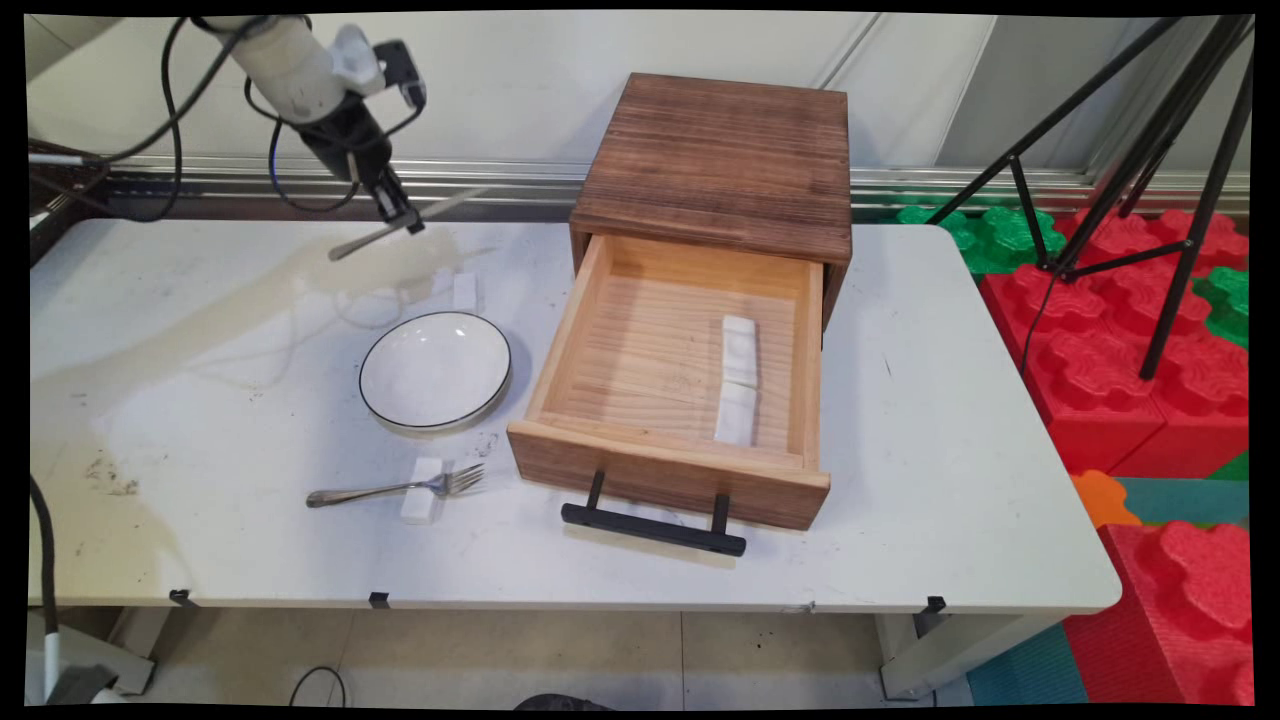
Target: Place the picked object into the drawer
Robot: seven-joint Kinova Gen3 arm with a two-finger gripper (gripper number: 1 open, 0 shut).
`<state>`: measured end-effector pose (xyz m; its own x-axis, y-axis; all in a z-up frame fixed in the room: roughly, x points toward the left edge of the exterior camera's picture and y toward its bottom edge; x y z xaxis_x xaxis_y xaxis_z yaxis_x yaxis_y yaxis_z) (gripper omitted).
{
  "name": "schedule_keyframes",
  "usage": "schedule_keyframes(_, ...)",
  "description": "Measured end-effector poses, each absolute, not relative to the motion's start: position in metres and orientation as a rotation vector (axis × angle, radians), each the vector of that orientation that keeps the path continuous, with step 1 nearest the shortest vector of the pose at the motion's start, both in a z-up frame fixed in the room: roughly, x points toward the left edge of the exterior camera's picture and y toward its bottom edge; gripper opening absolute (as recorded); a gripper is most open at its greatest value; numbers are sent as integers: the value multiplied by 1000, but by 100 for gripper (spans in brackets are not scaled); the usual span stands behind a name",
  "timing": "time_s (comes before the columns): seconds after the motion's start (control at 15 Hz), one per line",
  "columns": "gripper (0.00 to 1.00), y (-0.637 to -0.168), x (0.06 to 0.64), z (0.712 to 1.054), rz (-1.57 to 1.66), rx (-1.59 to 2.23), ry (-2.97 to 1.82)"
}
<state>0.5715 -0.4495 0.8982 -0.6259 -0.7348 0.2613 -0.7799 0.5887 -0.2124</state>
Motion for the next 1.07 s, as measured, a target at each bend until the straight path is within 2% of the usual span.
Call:
schedule_keyframes(0.27, 0, -449, 550, 931, 547, 1255, -2617)
schedule_keyframes(0.73, 0, -440, 509, 968, 606, 1160, -2578)
schedule_keyframes(1.07, 0, -424, 453, 991, 592, 1027, -2555)
